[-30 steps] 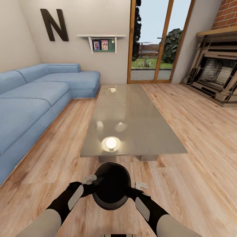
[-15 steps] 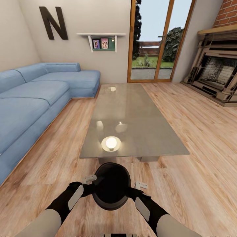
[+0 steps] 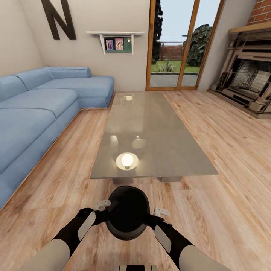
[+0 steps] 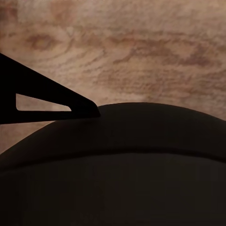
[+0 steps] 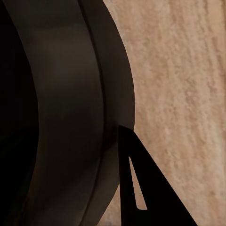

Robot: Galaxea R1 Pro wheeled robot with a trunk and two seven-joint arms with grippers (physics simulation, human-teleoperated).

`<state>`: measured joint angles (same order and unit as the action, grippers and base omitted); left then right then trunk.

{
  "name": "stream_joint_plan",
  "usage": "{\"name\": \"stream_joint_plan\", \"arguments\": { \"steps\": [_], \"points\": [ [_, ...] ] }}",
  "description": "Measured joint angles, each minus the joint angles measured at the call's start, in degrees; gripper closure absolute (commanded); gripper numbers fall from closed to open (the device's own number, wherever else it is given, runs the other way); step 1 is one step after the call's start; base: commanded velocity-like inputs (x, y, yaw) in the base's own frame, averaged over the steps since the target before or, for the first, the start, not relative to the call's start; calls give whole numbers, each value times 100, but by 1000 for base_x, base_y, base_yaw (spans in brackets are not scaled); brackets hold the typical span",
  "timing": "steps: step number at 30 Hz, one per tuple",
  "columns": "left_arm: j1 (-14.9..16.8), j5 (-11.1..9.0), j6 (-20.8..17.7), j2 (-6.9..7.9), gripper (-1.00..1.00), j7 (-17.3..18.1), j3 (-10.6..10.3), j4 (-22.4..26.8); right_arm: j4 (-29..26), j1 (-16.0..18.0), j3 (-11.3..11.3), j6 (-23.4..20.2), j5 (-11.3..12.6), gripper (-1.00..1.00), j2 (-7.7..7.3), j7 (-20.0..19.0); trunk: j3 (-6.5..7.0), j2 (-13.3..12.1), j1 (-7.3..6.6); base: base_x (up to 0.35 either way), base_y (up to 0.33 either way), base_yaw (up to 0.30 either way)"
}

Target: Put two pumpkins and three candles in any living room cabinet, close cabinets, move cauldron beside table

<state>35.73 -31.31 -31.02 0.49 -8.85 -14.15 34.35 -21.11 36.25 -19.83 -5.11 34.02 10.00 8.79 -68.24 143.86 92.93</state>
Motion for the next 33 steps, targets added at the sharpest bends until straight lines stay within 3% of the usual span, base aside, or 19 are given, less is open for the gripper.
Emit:
{"name": "stream_joint_plan", "arguments": {
  "steps": [19, 27, 33],
  "points": [
    [0, 2, -5, 0, 100, 0, 1, 0, -1, -1, 0, -5, 1, 100, 0, 1, 0, 0, 0, 62, 0, 0],
    [-1, 15, -19, -2, 100, 0, 8, 0, -2, -1, 5, -24, 0, 100, 0, 1, -177, 10, 21, 0, 0, 0],
    [0, 11, -16, -1, 100, 1, 7, 0, -2, -1, 3, -19, -1, 100, 0, 0, -178, 11, 21, 0, 0, 0]
  ]
}}
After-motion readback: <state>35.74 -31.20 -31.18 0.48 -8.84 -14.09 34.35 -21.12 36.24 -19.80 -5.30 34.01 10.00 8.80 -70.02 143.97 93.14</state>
